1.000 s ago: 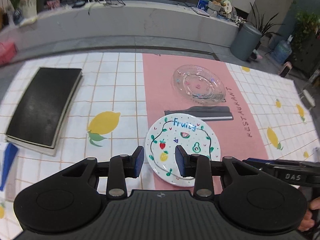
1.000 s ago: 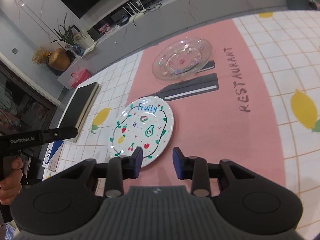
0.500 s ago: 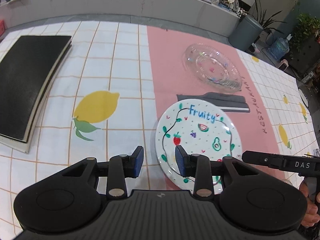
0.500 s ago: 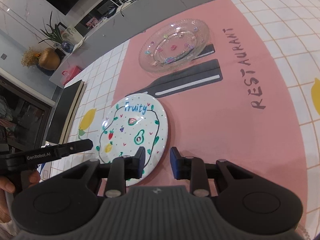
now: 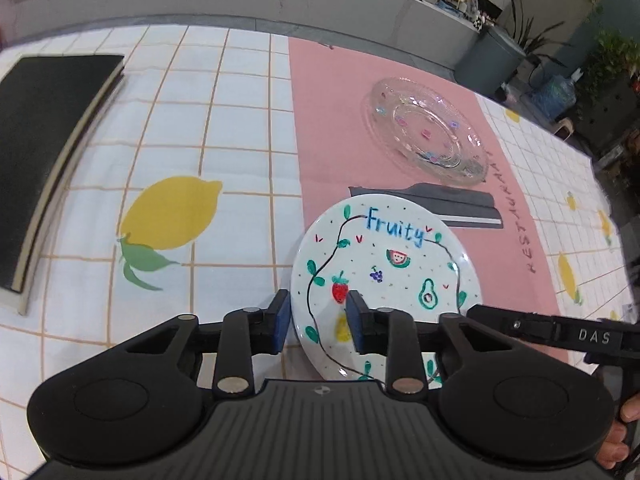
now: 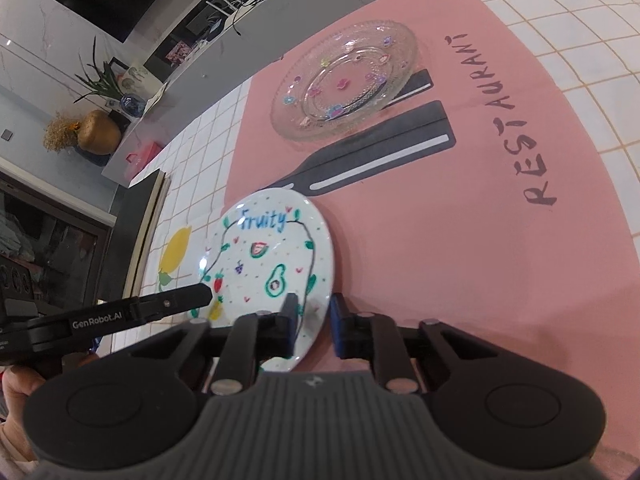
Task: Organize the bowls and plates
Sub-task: 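Close both grippers on the rim of the 'Fruity' plate, then lift the 'Fruity' plate and carry it over the glass plate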
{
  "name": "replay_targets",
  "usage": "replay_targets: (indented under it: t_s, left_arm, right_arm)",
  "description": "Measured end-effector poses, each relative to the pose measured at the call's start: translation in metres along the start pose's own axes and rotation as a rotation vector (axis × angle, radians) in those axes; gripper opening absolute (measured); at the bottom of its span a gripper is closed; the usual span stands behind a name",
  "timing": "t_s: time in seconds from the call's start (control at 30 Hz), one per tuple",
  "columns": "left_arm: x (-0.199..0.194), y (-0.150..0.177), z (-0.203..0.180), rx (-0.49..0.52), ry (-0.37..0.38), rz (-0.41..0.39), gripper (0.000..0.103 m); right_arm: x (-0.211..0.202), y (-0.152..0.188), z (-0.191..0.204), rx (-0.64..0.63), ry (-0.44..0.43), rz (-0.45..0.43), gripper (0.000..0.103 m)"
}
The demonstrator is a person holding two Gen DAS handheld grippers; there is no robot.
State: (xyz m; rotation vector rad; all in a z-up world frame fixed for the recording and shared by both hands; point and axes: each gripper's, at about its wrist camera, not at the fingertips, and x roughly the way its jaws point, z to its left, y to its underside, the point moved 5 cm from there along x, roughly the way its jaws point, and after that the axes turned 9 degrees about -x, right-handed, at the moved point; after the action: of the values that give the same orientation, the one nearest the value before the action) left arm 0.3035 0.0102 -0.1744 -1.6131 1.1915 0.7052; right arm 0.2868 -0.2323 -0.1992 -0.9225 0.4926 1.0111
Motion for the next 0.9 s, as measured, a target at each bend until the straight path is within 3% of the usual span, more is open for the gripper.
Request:
replay_targets:
  t_s: [0.07, 0.23, 0.6, 0.9]
  left_arm:
    - [0.0, 0.001, -0.002, 0.025, -0.036, -0.006, 0.022]
    - [-0.003, -0.001, 0.001, 0.021, -0.033, 0.012, 0.018]
    - [-0.031, -0.004, -0.011, 0.058, -0.027, -0.025, 0.017]
    - [-0.062, 0.002, -0.04, 0.082, -0.03, -0.045, 0.017]
  right_arm:
    - [-0.002, 0.001, -0.001, 0.01, 0.005, -0.004, 0.007]
    - [-0.003, 0.0, 0.001, 0.011, 0.015, 0.008, 0.007]
    - [-0.023, -0.002, 0.01, 0.025, -0.03, -0.014, 0.007]
    - [-0.061, 0.004, 0.008, 0.033, -0.062, -0.061, 0.006]
